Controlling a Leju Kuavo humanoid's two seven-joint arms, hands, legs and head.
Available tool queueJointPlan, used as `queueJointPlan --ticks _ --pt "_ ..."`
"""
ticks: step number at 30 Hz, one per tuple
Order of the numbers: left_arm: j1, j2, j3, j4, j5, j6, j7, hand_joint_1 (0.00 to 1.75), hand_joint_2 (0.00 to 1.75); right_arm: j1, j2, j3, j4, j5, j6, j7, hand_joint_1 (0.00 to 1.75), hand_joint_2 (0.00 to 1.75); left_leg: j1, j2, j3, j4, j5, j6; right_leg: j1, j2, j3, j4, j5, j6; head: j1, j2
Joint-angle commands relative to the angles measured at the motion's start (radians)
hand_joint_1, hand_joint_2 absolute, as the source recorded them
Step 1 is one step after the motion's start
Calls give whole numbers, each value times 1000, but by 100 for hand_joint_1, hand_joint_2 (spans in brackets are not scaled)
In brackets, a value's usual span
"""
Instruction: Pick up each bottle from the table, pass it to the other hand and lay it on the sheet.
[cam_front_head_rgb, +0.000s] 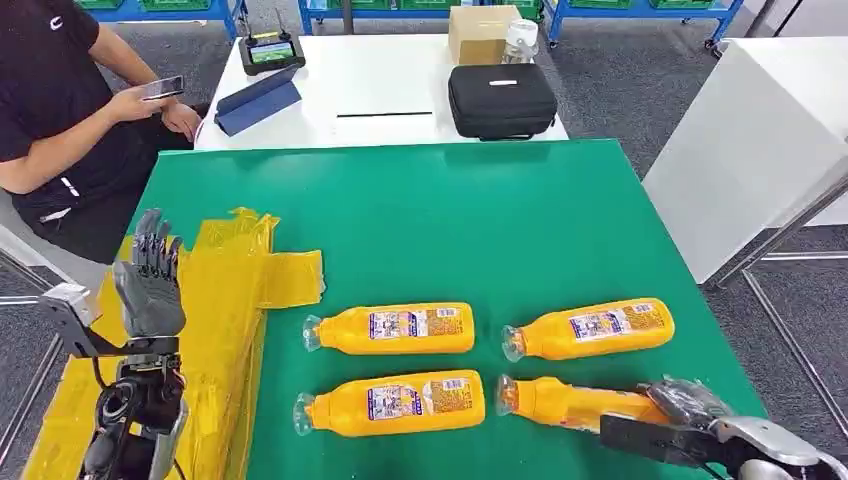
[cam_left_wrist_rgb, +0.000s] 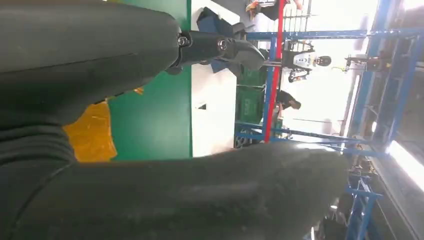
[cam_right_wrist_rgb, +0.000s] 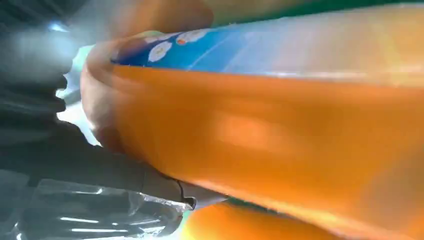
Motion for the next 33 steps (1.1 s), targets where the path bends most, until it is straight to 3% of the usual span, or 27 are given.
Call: queueJointPlan --ticks 1,3,5,13,19,20,22,24,27,28,33 --pt "61 -19 74 -47 6 -53 3 0 0 127 338 -765 -241 -284 228 -168 175 175 -2 2 -6 -1 1 -2 -2 1 -7 2 0 -1 0 0" --pt "53 -26 68 -41 5 -55 4 0 0 79 405 -879 -257 -388 349 -219 175 175 -4 1 -10 0 1 -2 -4 0 -12 4 0 -1 -1 0" --pt "56 -16 51 -44 8 -57 2 0 0 2 386 -877 -213 -514 418 -234 175 175 -4 0 -11 -1 2 -2 -6 -1 -15 4 1 -1 -1 0" --pt "114 -12 55 -114 35 -51 -2 0 0 -93 337 -716 -111 -487 323 -269 175 175 -2 5 -11 -1 2 -1 -4 3 -14 1 2 0 0 0" --pt "146 -31 32 -164 28 -54 12 0 0 -180 380 -656 -118 -501 226 -250 175 175 -3 4 -12 -1 3 -2 -4 3 -15 2 2 -1 0 0" --pt "142 -38 24 -164 32 -58 22 0 175 -216 396 -625 -109 -493 204 -238 175 175 -4 6 -11 -2 3 -2 -5 4 -15 2 2 -1 0 0" --pt "107 -52 -22 -143 45 -85 45 0 175 -291 447 -506 -72 -482 137 -221 175 175 -3 9 -11 -2 3 -2 -5 7 -16 1 3 -1 0 0" --pt "38 -55 -82 -94 42 -81 43 0 175 -442 498 -296 64 -340 -32 -200 175 175 -1 10 -12 -2 4 -2 -3 8 -16 0 5 -1 -1 0" --pt "-56 -56 -154 -26 82 -69 56 0 175 -730 590 -24 399 -285 -164 -187 175 175 0 18 -11 -2 5 -2 -1 16 -17 0 8 -1 0 0" --pt "-94 -58 -187 -4 101 -46 62 0 175 -856 663 64 570 -308 -242 -201 175 175 0 23 -12 -3 7 -2 -2 20 -19 0 12 -1 0 0" --pt "-130 -71 -234 4 145 -27 86 0 175 -1003 807 203 777 -289 -335 -180 175 175 -2 33 -21 -3 17 -7 -4 32 -35 7 23 -6 -1 0"
